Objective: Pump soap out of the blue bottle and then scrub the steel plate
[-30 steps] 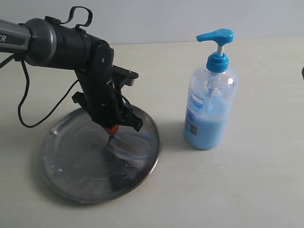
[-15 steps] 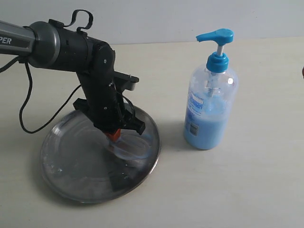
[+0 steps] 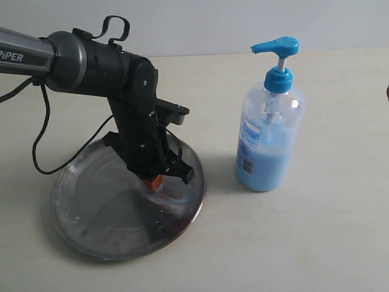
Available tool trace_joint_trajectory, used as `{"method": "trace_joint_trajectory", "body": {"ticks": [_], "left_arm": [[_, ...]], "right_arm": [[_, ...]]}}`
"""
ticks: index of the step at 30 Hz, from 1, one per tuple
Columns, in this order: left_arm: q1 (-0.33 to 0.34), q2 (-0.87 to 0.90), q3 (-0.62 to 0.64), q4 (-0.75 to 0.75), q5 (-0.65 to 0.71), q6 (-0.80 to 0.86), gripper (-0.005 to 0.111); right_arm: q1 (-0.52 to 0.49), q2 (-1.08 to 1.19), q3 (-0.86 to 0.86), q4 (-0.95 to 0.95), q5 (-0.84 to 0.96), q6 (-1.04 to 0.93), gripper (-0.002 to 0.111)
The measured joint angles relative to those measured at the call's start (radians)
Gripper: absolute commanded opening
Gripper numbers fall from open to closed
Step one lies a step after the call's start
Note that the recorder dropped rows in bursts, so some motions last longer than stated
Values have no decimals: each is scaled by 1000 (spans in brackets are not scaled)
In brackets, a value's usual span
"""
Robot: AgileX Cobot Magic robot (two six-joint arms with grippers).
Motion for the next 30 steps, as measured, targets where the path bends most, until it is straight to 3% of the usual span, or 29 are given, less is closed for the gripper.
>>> {"method": "trace_joint_trajectory", "body": {"ticks": [13, 21, 30], "left_arm": [[-34, 0, 0, -49, 0, 22, 0], [-34, 4, 0, -181, 0, 90, 0], [-36, 5, 0, -231, -108, 128, 0]], "right_arm": [[0, 0, 0, 0, 0, 0, 0], [0, 0, 0, -2, 0, 0, 0], [0, 0, 0, -2, 0, 0, 0]]}}
